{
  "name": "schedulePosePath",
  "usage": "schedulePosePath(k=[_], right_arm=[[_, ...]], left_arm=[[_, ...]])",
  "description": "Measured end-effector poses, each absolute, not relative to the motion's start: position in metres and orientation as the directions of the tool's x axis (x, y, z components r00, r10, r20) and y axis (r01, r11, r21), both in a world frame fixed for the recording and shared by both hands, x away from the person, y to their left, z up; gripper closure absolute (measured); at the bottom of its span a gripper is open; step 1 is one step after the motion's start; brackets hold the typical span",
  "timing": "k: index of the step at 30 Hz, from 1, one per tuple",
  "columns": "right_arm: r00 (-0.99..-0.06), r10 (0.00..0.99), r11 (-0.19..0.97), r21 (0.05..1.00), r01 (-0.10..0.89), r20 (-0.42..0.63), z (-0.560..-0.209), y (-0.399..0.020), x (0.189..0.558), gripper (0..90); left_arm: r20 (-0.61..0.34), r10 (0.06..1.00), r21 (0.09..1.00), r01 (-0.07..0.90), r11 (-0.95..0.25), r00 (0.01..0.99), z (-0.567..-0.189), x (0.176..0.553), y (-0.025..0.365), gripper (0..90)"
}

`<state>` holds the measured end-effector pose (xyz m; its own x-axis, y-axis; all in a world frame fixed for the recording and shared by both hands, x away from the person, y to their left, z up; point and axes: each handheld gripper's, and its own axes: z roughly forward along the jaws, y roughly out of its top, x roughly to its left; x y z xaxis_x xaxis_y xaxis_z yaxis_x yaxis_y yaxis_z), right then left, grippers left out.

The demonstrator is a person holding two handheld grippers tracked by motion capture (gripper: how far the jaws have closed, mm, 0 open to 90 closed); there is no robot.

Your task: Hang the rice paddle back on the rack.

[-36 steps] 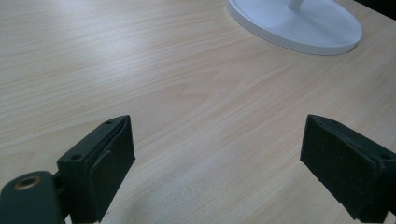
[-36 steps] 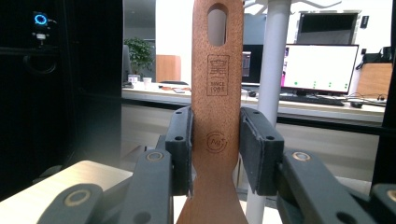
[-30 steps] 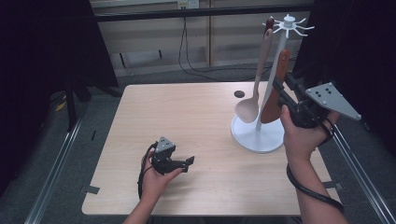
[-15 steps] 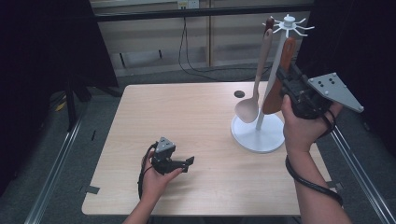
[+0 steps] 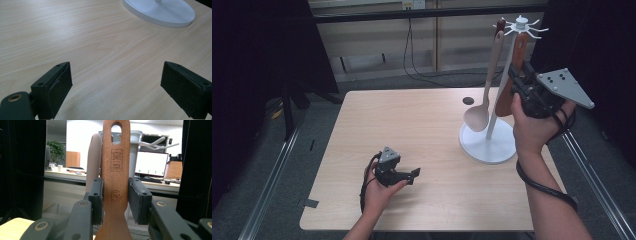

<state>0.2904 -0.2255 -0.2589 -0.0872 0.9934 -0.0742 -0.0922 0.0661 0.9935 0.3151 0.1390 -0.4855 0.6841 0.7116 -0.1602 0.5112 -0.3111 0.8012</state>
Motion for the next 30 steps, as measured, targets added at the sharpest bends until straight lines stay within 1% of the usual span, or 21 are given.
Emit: schedulePosePath(k=[8,10,30], right_arm=[[-0.069,0.994,0.082,0.994,-0.074,-0.087,-0.261,-0.227,0.298,66.9],[-0.071,0.994,0.077,0.994,-0.073,-0.083,-0.261,-0.227,0.298,66.9],[-0.059,0.996,0.07,0.996,-0.063,-0.074,-0.263,-0.228,0.307,66.8]], left_arm=[[-0.164,0.716,0.807,0.51,-0.299,0.679,-0.485,0.315,0.139,10.2],[-0.152,0.713,0.805,0.505,-0.313,0.684,-0.484,0.315,0.14,10.3],[-0.162,0.715,0.81,0.505,-0.297,0.68,-0.482,0.314,0.139,10.3]])
